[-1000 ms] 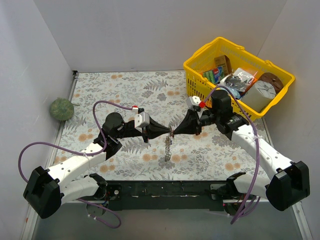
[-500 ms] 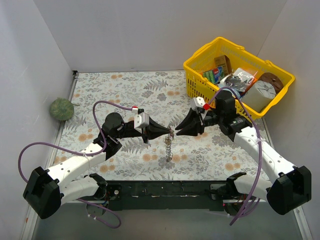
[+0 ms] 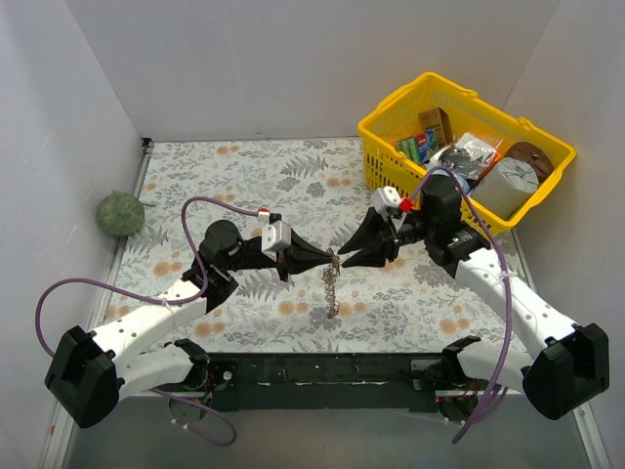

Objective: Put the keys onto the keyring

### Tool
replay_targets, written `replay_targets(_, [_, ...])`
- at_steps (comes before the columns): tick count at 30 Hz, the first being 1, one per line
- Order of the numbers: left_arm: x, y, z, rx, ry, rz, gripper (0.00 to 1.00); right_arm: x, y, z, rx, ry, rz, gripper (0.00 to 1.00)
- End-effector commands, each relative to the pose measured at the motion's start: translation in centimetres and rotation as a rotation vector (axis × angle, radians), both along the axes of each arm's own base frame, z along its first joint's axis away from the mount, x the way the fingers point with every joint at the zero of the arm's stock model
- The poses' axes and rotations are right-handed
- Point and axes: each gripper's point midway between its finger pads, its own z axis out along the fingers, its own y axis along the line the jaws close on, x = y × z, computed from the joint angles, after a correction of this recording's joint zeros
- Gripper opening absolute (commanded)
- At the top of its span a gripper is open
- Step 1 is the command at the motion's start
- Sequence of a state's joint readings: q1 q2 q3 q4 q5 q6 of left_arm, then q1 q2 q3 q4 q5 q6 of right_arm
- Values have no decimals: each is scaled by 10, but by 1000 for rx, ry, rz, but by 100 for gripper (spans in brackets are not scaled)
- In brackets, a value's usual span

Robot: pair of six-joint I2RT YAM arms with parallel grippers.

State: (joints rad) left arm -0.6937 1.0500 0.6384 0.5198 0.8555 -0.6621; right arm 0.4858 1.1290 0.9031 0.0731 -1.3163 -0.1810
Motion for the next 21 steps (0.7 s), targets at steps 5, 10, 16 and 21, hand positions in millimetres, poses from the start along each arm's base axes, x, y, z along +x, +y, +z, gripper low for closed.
replay_targets(5, [-4,2,36,-68,-80,-13,0,1,7,5,13,6,33,30])
replay_targets(10, [-4,2,35,-67,-78,-12,0,3,7,2,-2,10,16,22])
replay_targets(16, [-4,2,36,-68,-81,-10,0,5,8,1,-9,15,6,4])
replay_targets(21, [-4,3,36,-67,-86,-6,0,6,8,-2,-19,12,-5,1])
